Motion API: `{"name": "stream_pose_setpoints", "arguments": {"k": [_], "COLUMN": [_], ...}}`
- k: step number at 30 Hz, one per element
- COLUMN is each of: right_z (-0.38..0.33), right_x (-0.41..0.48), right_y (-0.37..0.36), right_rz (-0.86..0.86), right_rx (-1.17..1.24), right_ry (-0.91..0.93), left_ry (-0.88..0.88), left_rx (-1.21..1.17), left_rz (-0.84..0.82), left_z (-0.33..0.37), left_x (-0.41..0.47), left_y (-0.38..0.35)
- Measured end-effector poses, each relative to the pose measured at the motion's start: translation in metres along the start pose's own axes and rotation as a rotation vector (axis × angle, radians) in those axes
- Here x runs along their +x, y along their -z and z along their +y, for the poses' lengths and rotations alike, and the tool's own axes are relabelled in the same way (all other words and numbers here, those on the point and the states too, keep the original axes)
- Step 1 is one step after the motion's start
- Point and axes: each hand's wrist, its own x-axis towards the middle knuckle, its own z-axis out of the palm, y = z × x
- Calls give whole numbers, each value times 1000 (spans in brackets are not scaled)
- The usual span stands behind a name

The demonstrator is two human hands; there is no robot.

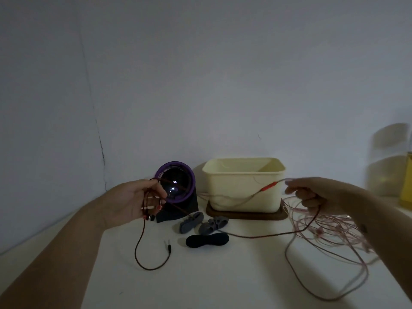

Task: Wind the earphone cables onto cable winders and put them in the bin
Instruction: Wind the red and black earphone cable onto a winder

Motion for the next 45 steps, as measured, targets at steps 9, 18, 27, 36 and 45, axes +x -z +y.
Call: {"name": "stream_pose_setpoints", "arguments": {"k": [9, 18, 27, 36, 45], "right_z": [-18, -30, -60, -77, -34], "right_x": [-26, -62, -56, -54, -36], "right_y": [-92, -180, -140, -104, -111], "right_rz": [98, -268, 194, 109, -24], "right_rx": [-1050, -623, 152, 1134, -885], "right_ry": [357, 473, 719, 687, 272], "left_ry": [26, 4, 39, 56, -56], "left_rx": [-69, -133, -289, -271, -139], "left_rz": [-68, -75, 138, 227, 158], "left_z": [1, 0, -14, -23, -20], "left_x": [-8, -8, 0, 6, 4], "left_y": [-29, -48, -12, -3, -38]}}
